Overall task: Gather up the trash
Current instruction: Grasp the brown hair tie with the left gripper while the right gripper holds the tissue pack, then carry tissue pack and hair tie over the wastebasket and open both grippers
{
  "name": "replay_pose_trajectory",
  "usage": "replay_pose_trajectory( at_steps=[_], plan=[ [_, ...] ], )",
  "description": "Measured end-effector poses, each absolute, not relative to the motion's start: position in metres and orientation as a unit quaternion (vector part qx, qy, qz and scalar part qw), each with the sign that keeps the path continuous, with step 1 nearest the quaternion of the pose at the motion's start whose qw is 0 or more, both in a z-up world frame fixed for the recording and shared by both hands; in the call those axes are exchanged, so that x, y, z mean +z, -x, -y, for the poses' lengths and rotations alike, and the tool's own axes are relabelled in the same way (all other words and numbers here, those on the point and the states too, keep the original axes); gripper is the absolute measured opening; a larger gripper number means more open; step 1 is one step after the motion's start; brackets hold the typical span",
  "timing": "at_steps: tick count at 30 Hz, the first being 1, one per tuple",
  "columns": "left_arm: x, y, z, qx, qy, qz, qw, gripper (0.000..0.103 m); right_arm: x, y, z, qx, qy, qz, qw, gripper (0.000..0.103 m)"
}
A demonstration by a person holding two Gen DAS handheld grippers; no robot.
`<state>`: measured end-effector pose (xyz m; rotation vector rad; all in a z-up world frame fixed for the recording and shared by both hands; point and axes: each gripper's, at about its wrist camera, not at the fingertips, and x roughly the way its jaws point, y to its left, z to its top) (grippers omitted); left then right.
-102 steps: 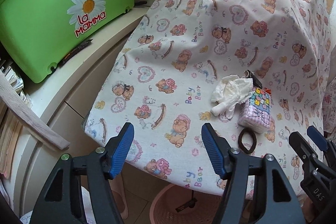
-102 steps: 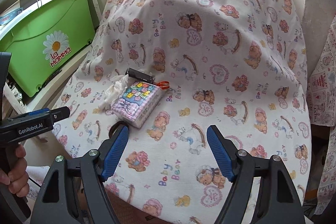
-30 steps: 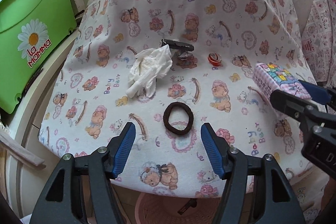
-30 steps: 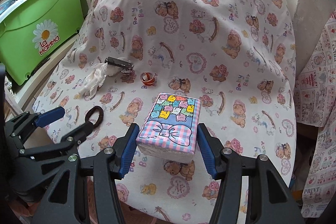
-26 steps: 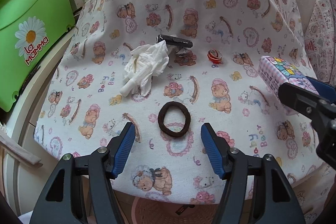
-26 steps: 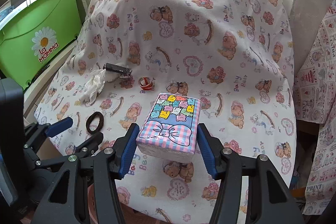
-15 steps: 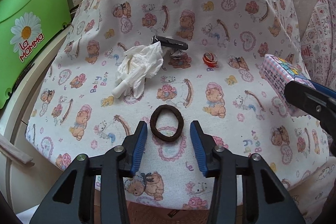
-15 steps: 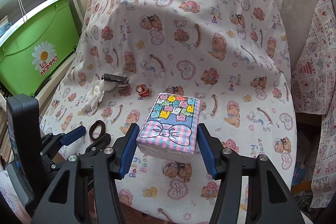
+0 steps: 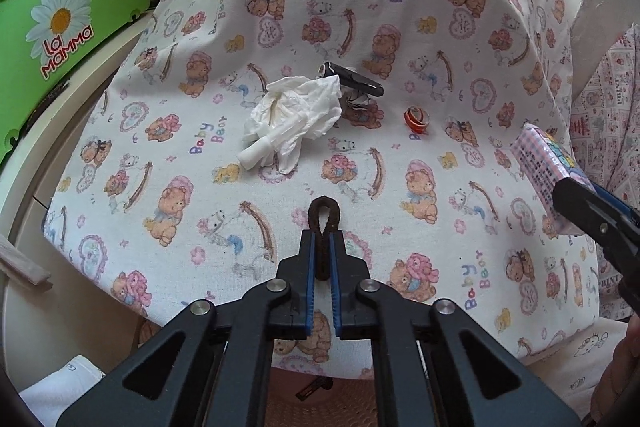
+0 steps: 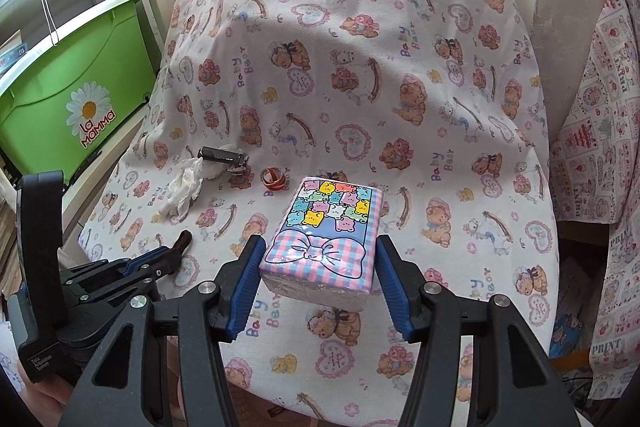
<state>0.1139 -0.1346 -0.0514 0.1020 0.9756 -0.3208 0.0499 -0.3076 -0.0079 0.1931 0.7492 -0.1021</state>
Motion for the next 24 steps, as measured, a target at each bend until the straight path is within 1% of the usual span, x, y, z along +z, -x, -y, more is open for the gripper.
replay_pose_trajectory(
  at_steps=[8,10,12,18,21,24],
  plan=[
    [0.000,-0.073,0.129,-0.158,-0.112,-0.364,0.911,0.006,-0.001,-0.039,0.304,-0.033,-0.109,-0.358,0.927,0.058],
    [0.008,-0.060,0.129,-0.170,-0.139,-0.349,0.911,0.006,0.002,-0.033,0.299,-0.028,-0.105,-0.354,0.929,0.058],
    [0.011,-0.050,0.125,-0.165,-0.145,-0.359,0.907,0.006,0.006,-0.024,0.291,-0.031,-0.090,-0.341,0.935,0.058],
    [0.017,-0.031,0.090,-0.134,-0.094,-0.407,0.898,0.006,0.021,0.008,0.266,0.004,-0.086,-0.319,0.944,0.058],
    [0.013,-0.024,0.070,-0.128,-0.069,-0.428,0.892,0.007,0.024,0.028,0.253,0.026,-0.095,-0.314,0.944,0.058],
    [0.003,-0.019,0.059,-0.121,-0.070,-0.435,0.890,0.007,0.020,0.046,0.238,0.041,-0.096,-0.314,0.944,0.058]
  ],
)
